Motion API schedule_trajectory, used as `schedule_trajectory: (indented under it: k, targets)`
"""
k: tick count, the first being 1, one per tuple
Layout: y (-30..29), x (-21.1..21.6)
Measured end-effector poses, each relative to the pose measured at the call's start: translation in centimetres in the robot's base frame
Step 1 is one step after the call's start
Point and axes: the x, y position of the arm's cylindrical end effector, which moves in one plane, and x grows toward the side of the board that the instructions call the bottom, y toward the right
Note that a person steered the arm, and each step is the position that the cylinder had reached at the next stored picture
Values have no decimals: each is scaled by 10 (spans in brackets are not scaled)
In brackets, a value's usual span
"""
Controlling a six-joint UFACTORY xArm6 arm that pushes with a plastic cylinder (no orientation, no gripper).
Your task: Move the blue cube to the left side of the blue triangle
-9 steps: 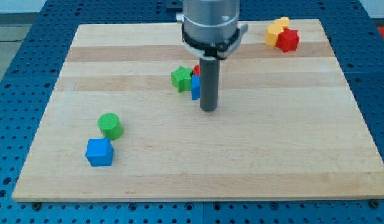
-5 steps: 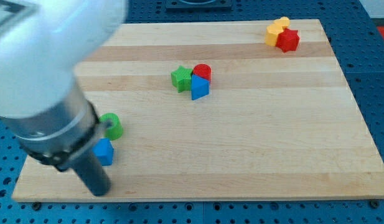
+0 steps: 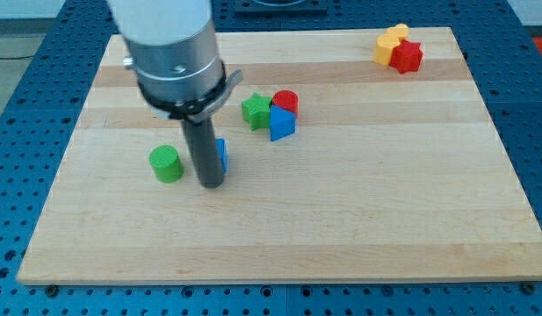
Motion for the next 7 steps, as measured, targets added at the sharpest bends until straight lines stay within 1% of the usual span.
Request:
schedule_trajectory:
  k: [1,2,3,5,6,7]
  targets:
    - [-9,-6]
    - [-45,-6]
    - [-53,-15]
    - [8,-39]
    - [30,-49]
    - [37,-51]
